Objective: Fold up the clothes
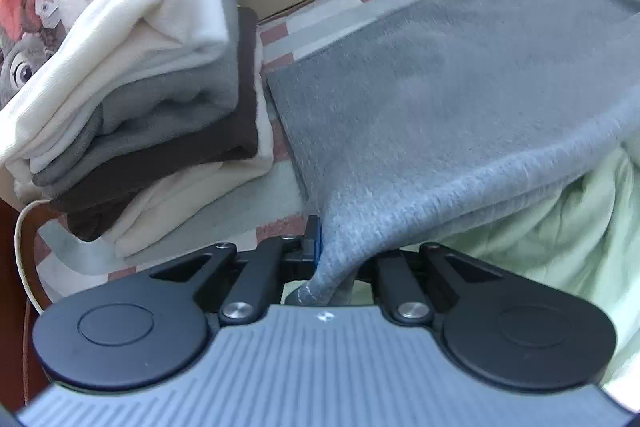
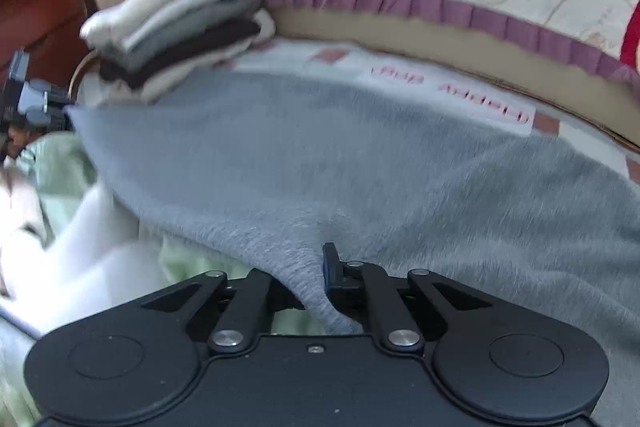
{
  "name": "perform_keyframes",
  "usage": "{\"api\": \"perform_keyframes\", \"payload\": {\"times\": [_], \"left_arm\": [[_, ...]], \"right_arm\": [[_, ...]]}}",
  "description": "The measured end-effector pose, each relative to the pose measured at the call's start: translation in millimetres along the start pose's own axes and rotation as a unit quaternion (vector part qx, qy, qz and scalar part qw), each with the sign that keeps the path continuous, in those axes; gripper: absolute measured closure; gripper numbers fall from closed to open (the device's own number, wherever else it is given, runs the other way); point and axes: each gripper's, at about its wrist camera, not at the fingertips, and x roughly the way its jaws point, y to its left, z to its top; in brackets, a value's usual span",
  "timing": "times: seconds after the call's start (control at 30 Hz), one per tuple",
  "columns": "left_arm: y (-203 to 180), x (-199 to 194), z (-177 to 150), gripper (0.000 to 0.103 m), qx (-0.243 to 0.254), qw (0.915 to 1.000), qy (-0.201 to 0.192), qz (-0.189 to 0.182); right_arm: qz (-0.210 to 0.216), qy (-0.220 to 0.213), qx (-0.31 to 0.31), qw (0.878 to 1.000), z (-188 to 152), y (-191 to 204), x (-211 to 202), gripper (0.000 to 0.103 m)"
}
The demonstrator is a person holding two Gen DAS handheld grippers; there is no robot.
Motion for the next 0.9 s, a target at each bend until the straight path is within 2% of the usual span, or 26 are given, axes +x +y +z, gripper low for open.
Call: {"api": "perform_keyframes", "payload": {"times": [0.07,0.13,0.23,0.37,0.47,0.53,0.63,0.7,0.77,0.83,0.9], "left_arm": [[0.3,2.5,4.3,0.091,0.002,1.0000,0.001,0.005],[0.5,5.1,8.6,0.091,0.005,0.9999,0.002,0.011],[-8.1,15.0,26.5,0.090,0.040,0.9980,-0.005,0.048],[-3.8,38.2,55.7,0.090,0.003,0.9984,-0.007,0.057],[0.1,65.1,78.3,0.090,0.003,0.9970,0.000,0.078],[-4.7,85.4,90.5,0.090,0.026,0.9951,0.007,0.095],[-10.3,113.9,106.1,0.090,0.032,0.9943,0.015,0.101],[-5.1,126.8,114.1,0.090,0.001,0.9952,0.023,0.095],[12.7,134.9,118.6,0.090,-0.089,0.9926,0.034,0.075],[13.9,143.1,121.2,0.089,-0.112,0.9888,0.043,0.089],[3.4,151.4,123.1,0.089,-0.089,0.9889,0.052,0.107]], "right_arm": [[-0.005,-0.016,0.027,0.999,4.5,-12.0,-2.9,0.097],[-0.018,-0.028,0.058,0.998,10.8,-25.6,-1.0,0.093],[-0.036,-0.036,0.112,0.992,26.9,-41.7,16.0,0.089],[-0.076,-0.033,0.160,0.984,49.0,-57.4,42.6,0.089],[-0.107,-0.023,0.170,0.979,67.9,-68.6,61.2,0.089],[-0.127,-0.009,0.166,0.978,79.6,-75.7,73.1,0.089],[-0.145,0.012,0.161,0.976,92.5,-89.5,88.2,0.089],[-0.141,0.022,0.149,0.978,96.2,-94.0,94.5,0.088],[-0.137,0.033,0.138,0.980,99.9,-98.4,100.8,0.086],[-0.133,0.043,0.126,0.982,103.6,-102.8,107.1,0.080],[-0.128,0.054,0.115,0.984,107.4,-107.3,113.3,0.079]]}}
